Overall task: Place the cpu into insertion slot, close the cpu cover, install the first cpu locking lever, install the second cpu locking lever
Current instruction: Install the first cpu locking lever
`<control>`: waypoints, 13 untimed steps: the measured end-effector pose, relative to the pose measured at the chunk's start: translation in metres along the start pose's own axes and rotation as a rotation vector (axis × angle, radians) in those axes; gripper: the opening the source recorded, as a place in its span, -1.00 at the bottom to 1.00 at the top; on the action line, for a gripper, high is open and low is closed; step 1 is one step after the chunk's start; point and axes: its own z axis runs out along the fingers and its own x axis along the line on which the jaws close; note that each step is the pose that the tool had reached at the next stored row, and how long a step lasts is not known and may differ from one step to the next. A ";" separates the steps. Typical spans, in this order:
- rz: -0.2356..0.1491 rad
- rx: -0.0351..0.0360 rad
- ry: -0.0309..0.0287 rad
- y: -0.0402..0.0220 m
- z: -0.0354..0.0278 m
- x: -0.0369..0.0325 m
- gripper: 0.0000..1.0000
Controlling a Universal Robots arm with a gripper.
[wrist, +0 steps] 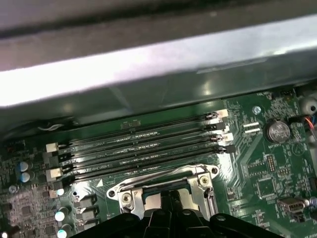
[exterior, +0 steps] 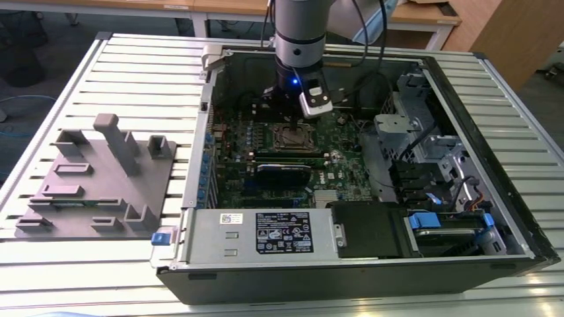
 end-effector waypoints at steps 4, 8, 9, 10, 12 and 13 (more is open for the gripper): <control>-0.012 -0.0008 0.0008 0.0000 0.0001 -0.0001 -0.79; -0.012 -0.0007 0.0009 0.0001 -0.0024 -0.0002 -0.79; -0.012 -0.0007 0.0008 0.0002 -0.0031 -0.0002 -0.79; -0.012 -0.0007 0.0008 0.0002 -0.0038 -0.0003 -0.79; -0.012 -0.0009 0.0008 0.0003 -0.0045 -0.0003 -0.79; -0.013 -0.0010 0.0009 0.0003 -0.0045 -0.0003 -0.79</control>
